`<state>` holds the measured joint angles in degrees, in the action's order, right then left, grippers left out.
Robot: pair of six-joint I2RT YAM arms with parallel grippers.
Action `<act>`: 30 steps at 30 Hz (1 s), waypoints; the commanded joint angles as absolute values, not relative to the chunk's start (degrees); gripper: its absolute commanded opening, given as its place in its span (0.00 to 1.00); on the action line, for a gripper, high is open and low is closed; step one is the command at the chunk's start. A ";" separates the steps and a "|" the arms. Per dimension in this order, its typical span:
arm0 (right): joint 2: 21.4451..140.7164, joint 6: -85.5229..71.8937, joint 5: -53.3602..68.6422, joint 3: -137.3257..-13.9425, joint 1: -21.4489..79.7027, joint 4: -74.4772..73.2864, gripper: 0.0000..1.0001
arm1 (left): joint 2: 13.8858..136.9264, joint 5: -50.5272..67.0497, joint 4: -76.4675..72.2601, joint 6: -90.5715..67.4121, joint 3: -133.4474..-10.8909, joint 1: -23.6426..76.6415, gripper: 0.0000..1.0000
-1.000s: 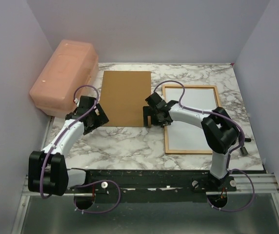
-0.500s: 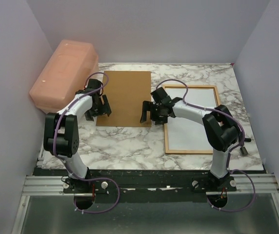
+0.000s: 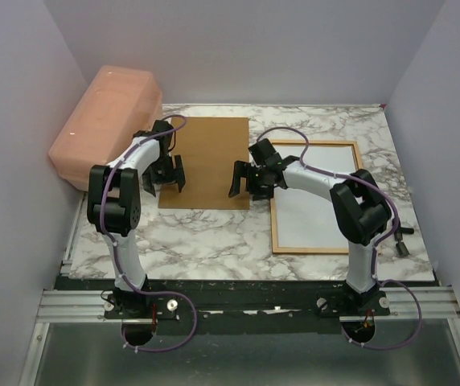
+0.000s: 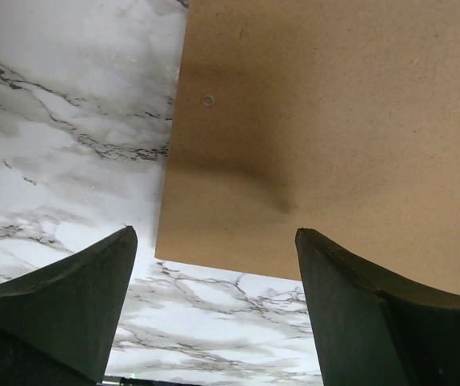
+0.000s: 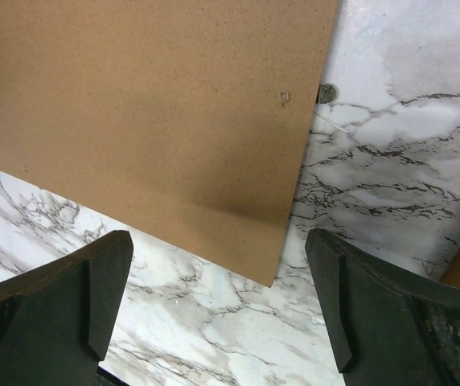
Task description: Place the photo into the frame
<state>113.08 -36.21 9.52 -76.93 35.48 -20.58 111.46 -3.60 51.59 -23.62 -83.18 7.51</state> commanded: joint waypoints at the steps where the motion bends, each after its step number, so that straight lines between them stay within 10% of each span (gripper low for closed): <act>1: 116.43 -35.17 8.44 -76.98 35.23 -22.77 0.97 | 114.02 -0.36 58.08 -20.92 -86.56 7.63 0.81; 30: 108.07 -31.73 0.18 -74.07 36.32 -27.06 0.94 | 119.54 10.43 61.46 -21.99 -87.59 24.81 0.67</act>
